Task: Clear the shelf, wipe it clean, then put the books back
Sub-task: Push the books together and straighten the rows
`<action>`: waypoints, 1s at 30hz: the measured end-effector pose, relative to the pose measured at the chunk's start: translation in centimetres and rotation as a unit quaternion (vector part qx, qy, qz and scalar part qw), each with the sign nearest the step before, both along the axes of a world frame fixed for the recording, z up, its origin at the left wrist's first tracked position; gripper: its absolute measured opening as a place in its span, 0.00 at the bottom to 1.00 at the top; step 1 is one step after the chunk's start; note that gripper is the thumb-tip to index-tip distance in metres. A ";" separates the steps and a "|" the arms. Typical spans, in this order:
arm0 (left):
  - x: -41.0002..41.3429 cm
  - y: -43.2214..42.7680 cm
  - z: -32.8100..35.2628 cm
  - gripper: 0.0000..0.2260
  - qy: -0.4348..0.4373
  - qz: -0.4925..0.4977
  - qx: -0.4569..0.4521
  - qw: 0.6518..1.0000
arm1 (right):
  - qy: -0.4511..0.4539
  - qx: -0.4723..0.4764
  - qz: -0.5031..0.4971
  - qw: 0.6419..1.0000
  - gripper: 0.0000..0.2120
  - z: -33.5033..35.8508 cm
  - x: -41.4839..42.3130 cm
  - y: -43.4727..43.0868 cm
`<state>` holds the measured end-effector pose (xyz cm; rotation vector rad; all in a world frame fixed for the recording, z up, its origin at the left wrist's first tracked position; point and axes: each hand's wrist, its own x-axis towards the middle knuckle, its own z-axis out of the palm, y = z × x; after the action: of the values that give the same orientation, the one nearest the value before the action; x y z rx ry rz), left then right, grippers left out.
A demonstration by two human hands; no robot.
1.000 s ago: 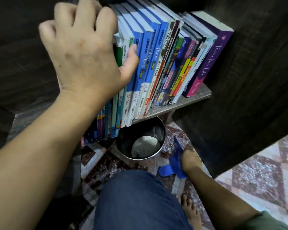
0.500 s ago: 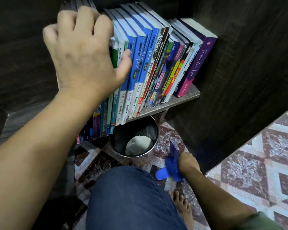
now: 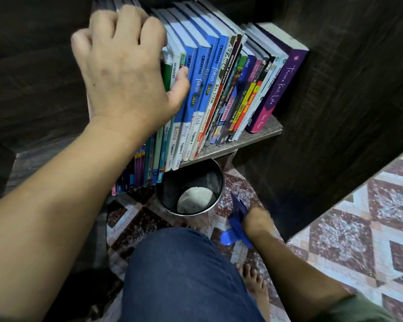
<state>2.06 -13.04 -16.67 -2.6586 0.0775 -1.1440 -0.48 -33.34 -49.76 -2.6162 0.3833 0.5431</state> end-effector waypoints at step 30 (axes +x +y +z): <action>-6.1 2.2 3.0 0.28 0.139 -0.126 0.065 0.980 | -0.405 0.065 0.170 0.896 0.08 21.0 -7.5 3.4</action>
<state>-4.06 -10.88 -13.70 -2.7253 0.5339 -0.7909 -7.94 -29.95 -28.72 -2.5081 -0.3701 -0.4321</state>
